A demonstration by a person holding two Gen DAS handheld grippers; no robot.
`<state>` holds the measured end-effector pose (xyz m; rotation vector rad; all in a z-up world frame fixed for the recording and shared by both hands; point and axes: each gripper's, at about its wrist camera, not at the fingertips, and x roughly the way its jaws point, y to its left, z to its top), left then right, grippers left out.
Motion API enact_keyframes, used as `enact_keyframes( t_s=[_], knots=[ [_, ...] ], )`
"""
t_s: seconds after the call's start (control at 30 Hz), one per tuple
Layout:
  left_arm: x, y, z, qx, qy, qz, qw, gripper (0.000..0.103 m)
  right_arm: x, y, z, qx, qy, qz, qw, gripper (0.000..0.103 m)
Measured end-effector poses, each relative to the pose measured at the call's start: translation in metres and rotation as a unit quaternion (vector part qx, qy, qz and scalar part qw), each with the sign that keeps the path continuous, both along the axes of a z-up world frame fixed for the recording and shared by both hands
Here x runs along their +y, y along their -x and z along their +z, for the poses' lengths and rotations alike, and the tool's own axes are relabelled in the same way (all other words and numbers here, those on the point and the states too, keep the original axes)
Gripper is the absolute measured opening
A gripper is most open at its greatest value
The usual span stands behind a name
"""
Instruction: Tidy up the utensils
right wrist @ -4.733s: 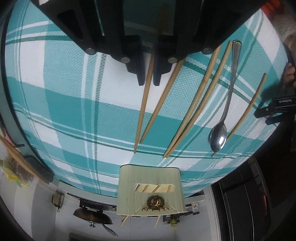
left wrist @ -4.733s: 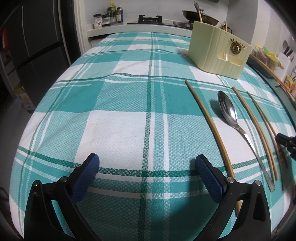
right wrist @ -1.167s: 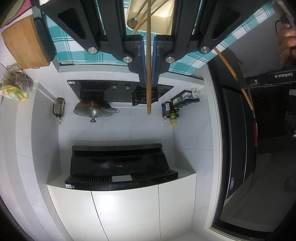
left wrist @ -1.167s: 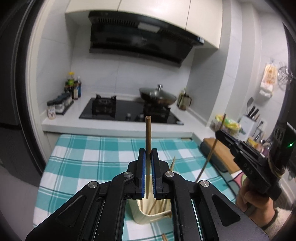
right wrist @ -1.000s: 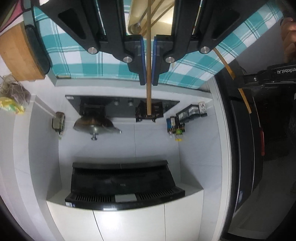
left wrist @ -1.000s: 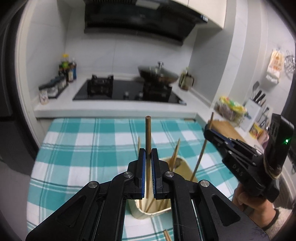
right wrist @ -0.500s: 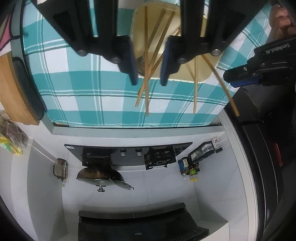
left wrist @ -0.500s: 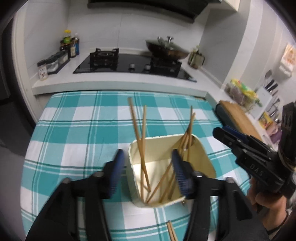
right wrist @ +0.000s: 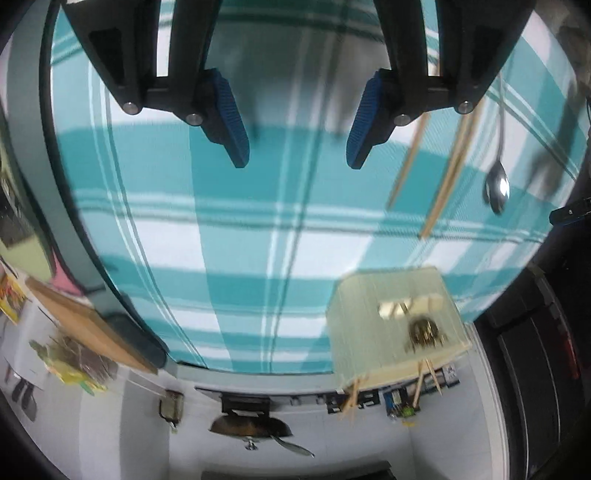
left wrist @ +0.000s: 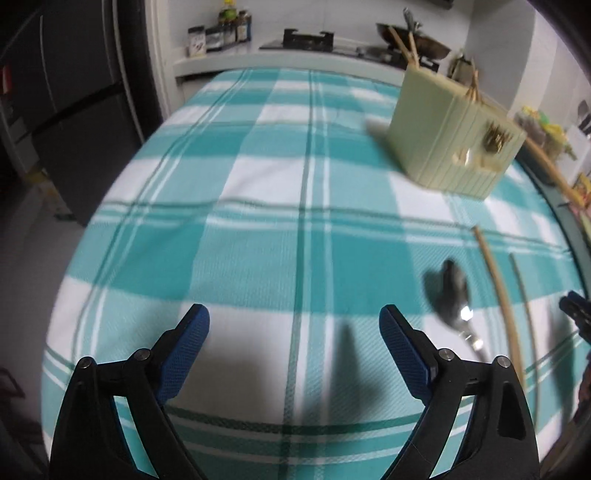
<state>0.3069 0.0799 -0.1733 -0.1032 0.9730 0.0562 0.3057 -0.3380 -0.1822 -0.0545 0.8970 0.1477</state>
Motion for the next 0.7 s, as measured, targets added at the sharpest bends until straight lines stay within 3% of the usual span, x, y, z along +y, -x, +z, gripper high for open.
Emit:
enact_keyframes(
  t_s=[0.17, 0.23, 0.33, 0.7],
  knots=[
    [-0.018, -0.007, -0.023, 0.000, -0.029, -0.013, 0.9995, 0.094, -0.003, 0.016, -0.020, -0.010, 0.008, -0.026, 1.000, 0.056],
    [-0.021, -0.006, -0.027, -0.012, -0.040, -0.011, 0.9990, 0.101, 0.000, 0.017, -0.023, -0.013, 0.021, -0.029, 0.999, 0.057],
    [-0.016, -0.007, -0.028, -0.009, -0.025, -0.009, 0.9996, 0.103, 0.002, 0.014, -0.023, -0.013, 0.018, -0.031, 0.999, 0.058],
    [-0.018, -0.005, -0.027, -0.010, -0.029, -0.005, 0.9995, 0.103, 0.000, 0.014, -0.024, -0.013, 0.018, -0.032, 0.999, 0.059]
  ],
)
